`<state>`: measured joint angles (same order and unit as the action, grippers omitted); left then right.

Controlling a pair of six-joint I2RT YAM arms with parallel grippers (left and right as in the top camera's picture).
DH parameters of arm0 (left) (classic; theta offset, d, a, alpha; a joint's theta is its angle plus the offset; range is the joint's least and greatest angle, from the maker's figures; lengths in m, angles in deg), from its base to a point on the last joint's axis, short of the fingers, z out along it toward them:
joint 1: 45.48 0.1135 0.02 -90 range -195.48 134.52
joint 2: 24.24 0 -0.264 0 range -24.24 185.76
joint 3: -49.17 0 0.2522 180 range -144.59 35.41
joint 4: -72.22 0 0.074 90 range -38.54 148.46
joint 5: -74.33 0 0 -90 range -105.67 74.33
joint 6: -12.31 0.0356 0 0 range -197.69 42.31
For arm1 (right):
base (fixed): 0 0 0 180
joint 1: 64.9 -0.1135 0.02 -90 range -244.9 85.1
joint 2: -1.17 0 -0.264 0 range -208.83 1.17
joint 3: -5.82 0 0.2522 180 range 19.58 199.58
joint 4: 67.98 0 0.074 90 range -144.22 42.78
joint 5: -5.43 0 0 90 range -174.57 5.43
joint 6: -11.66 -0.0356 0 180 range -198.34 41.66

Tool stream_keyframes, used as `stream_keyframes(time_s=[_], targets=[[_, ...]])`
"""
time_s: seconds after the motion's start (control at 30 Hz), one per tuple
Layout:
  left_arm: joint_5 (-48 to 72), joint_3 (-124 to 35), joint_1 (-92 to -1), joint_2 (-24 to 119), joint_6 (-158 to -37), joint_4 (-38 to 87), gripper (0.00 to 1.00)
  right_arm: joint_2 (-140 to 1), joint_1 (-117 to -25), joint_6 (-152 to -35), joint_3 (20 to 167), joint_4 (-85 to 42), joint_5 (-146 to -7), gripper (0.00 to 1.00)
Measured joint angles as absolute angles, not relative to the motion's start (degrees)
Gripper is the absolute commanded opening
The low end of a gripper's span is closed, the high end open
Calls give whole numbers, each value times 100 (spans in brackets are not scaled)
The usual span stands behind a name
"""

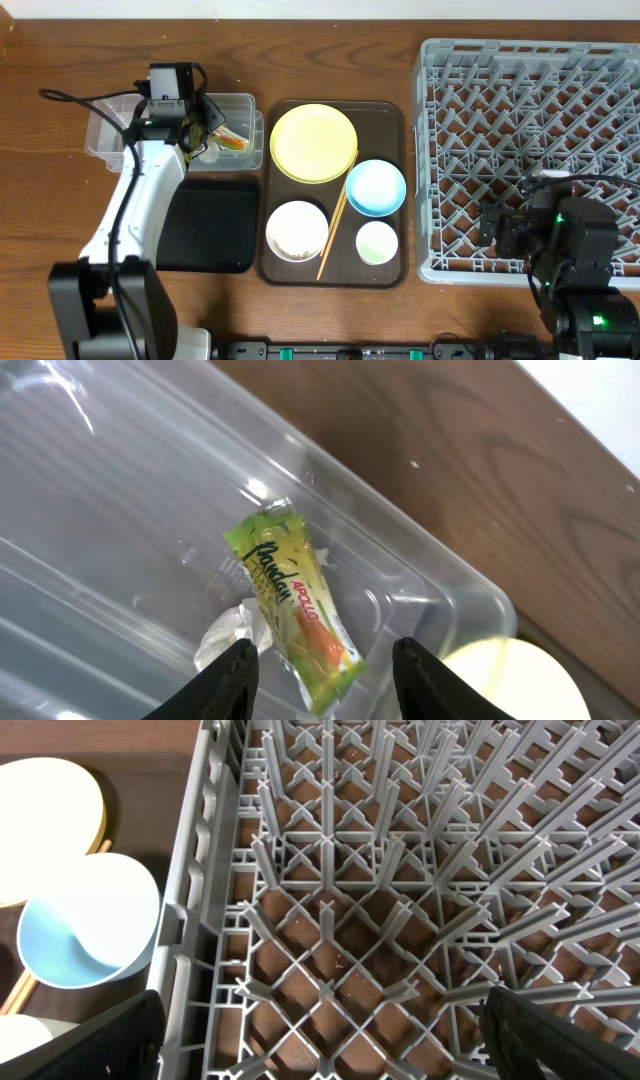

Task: Sort waste into correct bins and load items into the dishwasher rack
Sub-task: 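Carry the wrapper to the clear bin and release it, then grasp the rim of the white rice bowl with the left gripper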

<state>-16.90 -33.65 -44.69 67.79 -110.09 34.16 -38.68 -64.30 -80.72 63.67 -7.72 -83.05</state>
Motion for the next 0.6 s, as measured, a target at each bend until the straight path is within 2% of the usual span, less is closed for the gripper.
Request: stream_keyframes(time_s=[0.27, 0.43, 0.6], targets=[[-1280, -3380, -5245, 5649, -10148, 2369, 47, -3868, -6430, -8072, 6370, -770, -8305, 99], [-1142, -3358, -6025, 5752, -9914, 1325, 48, -3868, -6430, -8072, 6372, -770, -8305, 99], [-1129, -3273, -6722, 5996, -9835, 798, 51, -3868, -6430, -8072, 6372, -770, -8305, 99]])
